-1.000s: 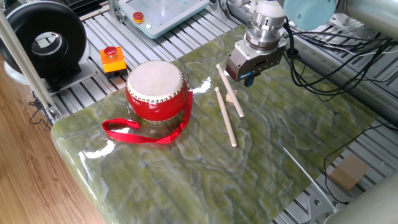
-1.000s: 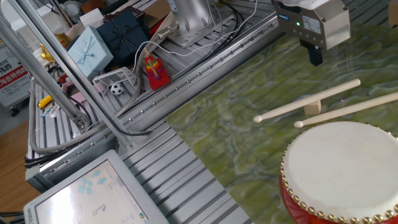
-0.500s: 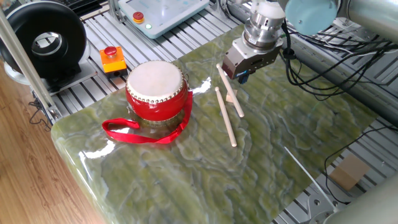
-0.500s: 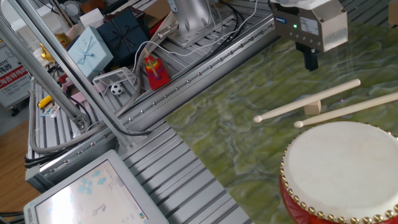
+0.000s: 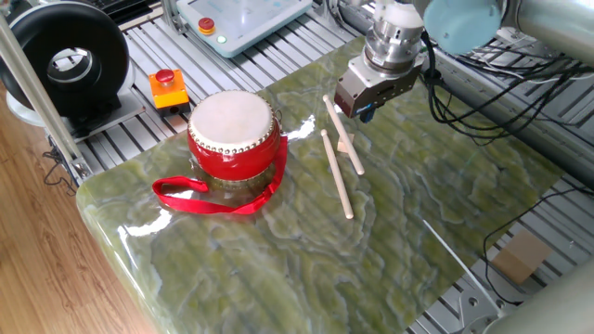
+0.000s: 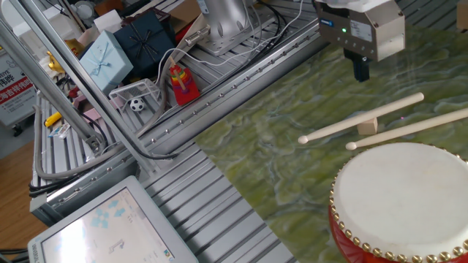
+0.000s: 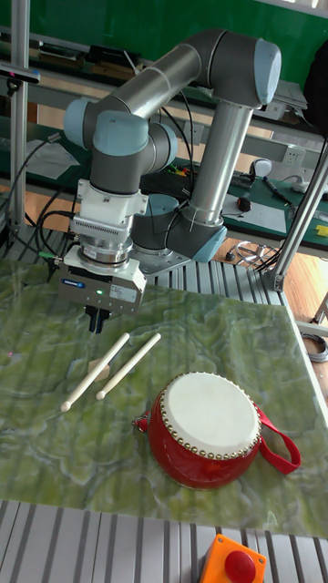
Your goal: Play the drum
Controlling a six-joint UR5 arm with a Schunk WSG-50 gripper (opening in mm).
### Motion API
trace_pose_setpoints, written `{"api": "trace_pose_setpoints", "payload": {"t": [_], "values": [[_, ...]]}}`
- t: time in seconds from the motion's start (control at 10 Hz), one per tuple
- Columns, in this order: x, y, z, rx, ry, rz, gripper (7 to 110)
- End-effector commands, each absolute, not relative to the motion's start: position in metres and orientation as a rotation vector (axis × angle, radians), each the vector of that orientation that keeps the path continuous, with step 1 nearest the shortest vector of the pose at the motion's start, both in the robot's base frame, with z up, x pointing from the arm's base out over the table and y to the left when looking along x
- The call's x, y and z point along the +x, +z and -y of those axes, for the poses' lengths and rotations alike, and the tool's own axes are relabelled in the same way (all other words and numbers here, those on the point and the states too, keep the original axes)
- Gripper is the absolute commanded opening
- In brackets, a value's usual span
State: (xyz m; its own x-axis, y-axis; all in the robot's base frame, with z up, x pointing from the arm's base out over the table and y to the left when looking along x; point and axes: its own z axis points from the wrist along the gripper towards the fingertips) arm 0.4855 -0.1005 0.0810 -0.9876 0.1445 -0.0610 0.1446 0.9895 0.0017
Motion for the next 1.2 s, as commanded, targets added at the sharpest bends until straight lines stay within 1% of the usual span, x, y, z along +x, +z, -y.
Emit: {"api": "trace_pose_setpoints", "payload": {"t": [0.0,0.2,0.4,0.6,0.7,0.8,0.9,1.0,1.1], "values": [[0.502,0.095,0.101,0.222,-0.003,-3.148,7],[0.535,0.106,0.099,0.297,0.043,-3.125,7],[0.561,0.099,0.082,0.541,0.187,-3.067,7],[0.58,0.091,0.094,0.612,0.181,-3.022,7],[0.586,0.082,0.107,0.649,0.124,-3.01,7],[0.585,0.074,0.114,0.678,0.09,-3.018,7],[0.576,0.075,0.098,0.714,0.149,-3.047,7],[0.565,0.083,0.085,0.736,0.16,-3.086,7],[0.565,0.086,0.083,0.726,0.135,-3.088,7]]}}
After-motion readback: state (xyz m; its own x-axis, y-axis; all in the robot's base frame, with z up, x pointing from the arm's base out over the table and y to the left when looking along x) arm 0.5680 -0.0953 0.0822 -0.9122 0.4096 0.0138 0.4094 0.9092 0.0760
